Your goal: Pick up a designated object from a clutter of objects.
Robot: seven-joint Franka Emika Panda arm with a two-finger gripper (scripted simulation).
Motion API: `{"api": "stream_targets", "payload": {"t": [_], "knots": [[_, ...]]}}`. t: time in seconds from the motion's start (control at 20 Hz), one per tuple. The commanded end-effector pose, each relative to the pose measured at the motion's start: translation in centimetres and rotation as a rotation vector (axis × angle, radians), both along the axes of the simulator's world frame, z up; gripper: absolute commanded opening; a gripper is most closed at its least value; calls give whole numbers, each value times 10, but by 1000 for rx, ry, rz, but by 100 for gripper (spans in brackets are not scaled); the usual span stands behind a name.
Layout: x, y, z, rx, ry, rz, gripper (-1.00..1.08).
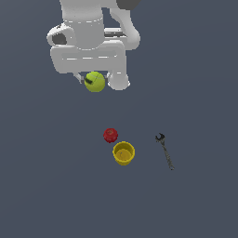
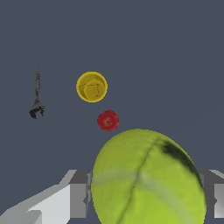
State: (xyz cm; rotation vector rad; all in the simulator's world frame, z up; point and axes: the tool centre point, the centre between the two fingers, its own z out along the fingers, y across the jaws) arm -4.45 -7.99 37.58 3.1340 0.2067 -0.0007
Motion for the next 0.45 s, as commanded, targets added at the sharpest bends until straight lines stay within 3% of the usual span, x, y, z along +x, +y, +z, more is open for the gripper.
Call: {"api": "stream_targets", "payload": {"t": [0.0, 0.4], "knots": [[-2, 3, 8, 0, 0, 0, -100], [-1, 2, 8, 1, 0, 0, -100]]}}
